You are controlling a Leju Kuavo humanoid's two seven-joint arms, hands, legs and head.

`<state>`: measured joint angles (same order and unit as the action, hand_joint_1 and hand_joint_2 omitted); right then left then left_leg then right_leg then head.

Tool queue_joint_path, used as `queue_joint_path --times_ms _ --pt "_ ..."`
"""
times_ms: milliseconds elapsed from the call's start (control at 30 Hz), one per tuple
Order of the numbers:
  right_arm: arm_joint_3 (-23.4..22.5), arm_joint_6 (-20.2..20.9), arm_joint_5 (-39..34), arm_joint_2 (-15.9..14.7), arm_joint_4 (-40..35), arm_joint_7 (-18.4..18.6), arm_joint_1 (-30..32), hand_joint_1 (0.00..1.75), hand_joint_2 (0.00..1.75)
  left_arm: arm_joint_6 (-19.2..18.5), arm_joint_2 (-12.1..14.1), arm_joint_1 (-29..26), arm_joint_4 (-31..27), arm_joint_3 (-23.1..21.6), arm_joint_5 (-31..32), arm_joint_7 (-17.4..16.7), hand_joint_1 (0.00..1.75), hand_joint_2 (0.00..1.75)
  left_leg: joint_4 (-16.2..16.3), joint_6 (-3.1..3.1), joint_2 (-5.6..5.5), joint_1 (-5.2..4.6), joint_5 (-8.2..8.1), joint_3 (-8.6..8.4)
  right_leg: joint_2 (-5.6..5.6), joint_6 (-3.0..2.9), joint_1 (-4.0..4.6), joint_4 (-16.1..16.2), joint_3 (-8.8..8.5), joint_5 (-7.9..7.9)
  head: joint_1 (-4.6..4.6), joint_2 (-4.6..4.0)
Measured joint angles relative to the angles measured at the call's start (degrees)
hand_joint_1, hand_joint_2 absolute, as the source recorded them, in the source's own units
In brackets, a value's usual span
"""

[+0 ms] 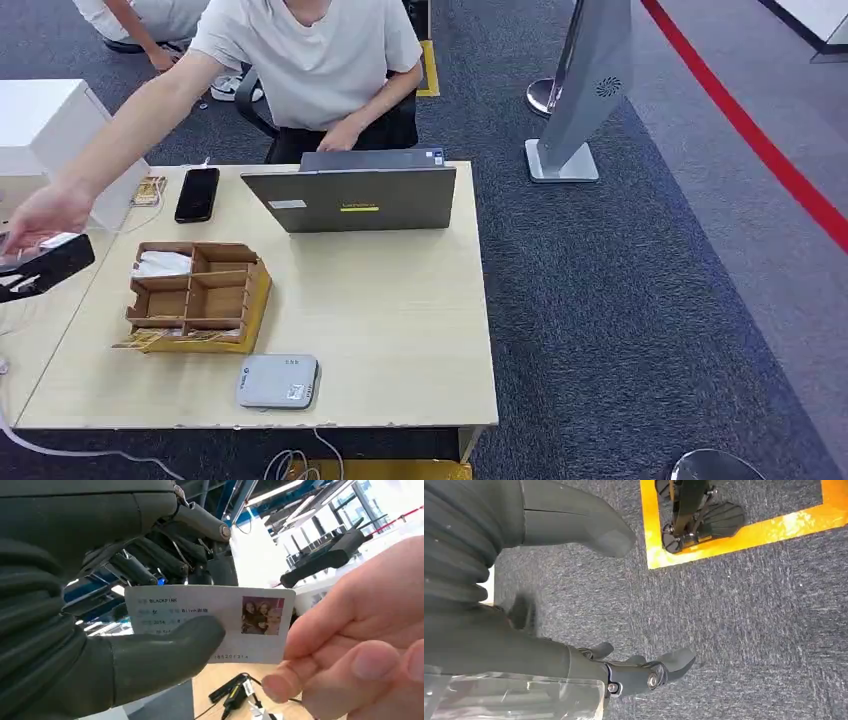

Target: Pass the card to the sensor for recognition and then transmit it.

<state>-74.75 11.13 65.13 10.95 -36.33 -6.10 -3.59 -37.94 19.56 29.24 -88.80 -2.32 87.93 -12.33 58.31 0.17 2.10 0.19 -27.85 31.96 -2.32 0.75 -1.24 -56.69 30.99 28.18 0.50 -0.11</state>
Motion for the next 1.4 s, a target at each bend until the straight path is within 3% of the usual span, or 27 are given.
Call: queue_joint_path --times_ms 200,433,600,767,1000,1400 --pt "0.1 0.0 0.8 0.4 0.0 0.0 0.1 0.0 1.75 4.0 0.6 -1.7 -0.2 0.1 0.0 2.2 1.75 1.75 0.0 0.0 0.02 0.0 0.0 0.05 0.05 -0.01 0.0 -0.1 -0.12 -0.01 0.0 0.0" --pt "0.9 -0.1 2.7 4.6 -2.1 -0.2 1.1 0.0 1.75 17.1 1.8 -9.6 -3.1 8.1 0.0 14.1 1.75 1.75 0.0 -0.03 0.12 0.1 -0.02 0.07 0.14 -0.07 0.1 -0.1 0.04 0.05 0.07 0.0" --pt "0.7 3.8 0.7 6.4 -6.9 0.8 1.4 0.0 1.75 20.1 -3.7 -12.9 -10.5 7.7 -0.2 15.1 1.75 1.75 0.0 -0.03 0.1 0.09 -0.02 0.12 0.07 -0.04 0.09 0.0 -0.01 0.02 0.0 0.0" --pt "0.6 2.8 -1.4 6.4 -8.0 2.4 1.8 0.0 1.75 24.1 -9.4 -17.3 -20.6 3.9 -2.1 16.2 1.75 1.75 0.2 0.03 0.16 0.06 -0.06 0.18 0.16 0.03 0.08 0.0 0.01 -0.08 -0.04 0.0" --pt "3.6 2.1 -5.9 6.4 -8.4 3.6 2.6 0.0 1.75 25.3 -12.0 -22.3 -28.9 -2.1 -3.3 16.7 1.75 1.75 0.2 0.04 0.17 0.07 -0.07 0.2 0.15 0.03 0.09 0.0 0.08 -0.07 -0.04 0.0" --pt "10.2 2.8 -11.1 6.4 -10.0 5.9 2.9 0.0 1.75 24.5 -12.1 -27.9 -26.1 -10.4 -2.5 16.8 1.75 1.75 0.2 0.0 0.3 0.08 -0.05 0.2 0.3 0.02 0.1 0.0 0.22 -0.08 -0.09 0.0"
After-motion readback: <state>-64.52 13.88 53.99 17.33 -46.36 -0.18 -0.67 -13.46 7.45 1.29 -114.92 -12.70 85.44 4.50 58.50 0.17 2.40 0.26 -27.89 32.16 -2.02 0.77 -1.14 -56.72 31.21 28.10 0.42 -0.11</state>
